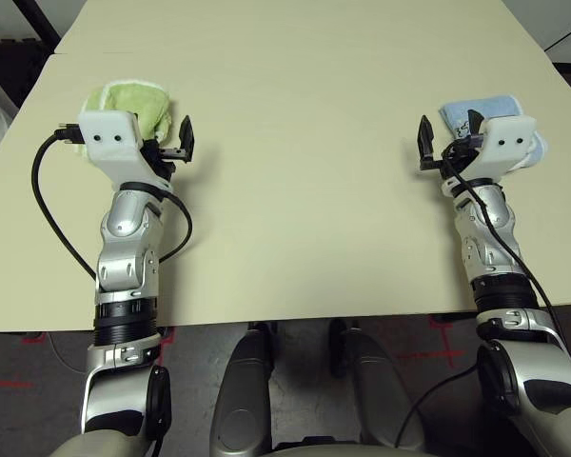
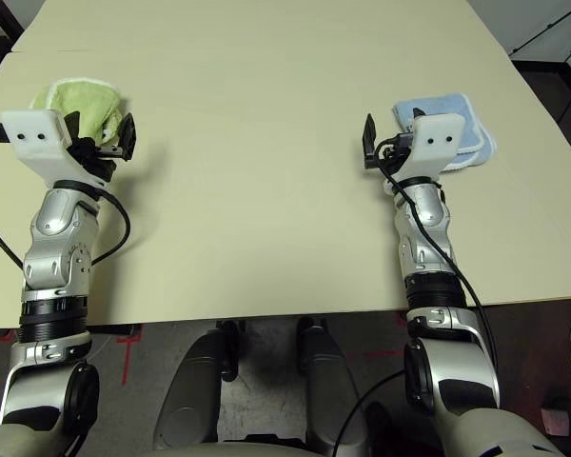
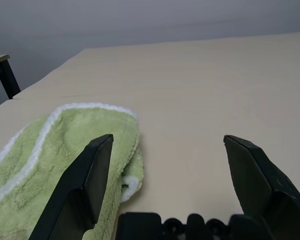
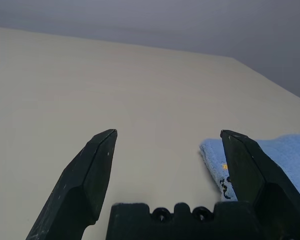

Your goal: Fold the towel and set it aside.

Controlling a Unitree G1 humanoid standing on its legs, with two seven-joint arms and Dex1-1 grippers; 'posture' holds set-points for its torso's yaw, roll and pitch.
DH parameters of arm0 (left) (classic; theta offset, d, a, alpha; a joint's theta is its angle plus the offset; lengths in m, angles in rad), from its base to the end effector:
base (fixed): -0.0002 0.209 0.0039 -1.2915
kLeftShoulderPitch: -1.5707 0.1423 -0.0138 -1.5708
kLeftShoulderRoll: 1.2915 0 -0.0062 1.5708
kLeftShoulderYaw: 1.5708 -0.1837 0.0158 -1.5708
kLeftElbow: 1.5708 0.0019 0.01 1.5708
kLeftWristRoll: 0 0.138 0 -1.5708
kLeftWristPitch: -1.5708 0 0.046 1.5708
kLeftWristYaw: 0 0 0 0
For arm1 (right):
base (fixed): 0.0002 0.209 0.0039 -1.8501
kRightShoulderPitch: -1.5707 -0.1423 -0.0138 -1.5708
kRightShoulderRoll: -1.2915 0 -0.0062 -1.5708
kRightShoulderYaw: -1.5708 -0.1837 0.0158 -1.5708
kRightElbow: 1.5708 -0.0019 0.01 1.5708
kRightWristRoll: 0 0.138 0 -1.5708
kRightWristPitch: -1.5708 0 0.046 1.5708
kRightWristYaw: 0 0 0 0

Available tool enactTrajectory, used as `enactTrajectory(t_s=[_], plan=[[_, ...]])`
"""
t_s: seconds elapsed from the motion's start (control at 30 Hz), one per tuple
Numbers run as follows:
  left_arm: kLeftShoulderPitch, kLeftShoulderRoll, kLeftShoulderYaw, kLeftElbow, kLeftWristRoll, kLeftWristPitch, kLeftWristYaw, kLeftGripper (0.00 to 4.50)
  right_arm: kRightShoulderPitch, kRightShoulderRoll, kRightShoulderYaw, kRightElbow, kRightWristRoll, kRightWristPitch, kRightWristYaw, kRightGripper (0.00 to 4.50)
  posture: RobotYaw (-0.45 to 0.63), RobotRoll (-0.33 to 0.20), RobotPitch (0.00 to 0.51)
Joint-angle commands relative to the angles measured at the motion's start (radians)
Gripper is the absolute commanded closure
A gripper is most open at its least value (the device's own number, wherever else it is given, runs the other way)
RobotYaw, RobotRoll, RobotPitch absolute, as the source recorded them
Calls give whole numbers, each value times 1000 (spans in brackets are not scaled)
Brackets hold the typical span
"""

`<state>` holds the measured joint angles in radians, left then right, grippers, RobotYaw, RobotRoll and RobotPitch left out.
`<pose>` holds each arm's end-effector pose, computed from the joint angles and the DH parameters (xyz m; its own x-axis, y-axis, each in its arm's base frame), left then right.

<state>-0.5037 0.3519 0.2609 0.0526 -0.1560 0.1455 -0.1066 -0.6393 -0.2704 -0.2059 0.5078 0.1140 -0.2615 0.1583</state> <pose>0.2771 0.2345 0.1728 0.9355 0.0461 0.3504 -0.0895 0.9900 0.1089 0.3118 -0.2129 0.1387 0.9151 0.0419 0.4012 -0.0024 0.9951 -0.0984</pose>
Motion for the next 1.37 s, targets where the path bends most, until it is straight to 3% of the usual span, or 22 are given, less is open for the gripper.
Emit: enactTrajectory(t_s=[0.03, 1.37], plan=[[19, 5, 5, -20, 5, 14, 7, 17, 23, 0, -1, -18, 10, 1, 5, 0, 13, 0, 261], [12, 2, -13, 9, -7, 76, -17, 17, 30, -9, 4, -14, -5, -8, 8, 0, -4, 0, 273]])
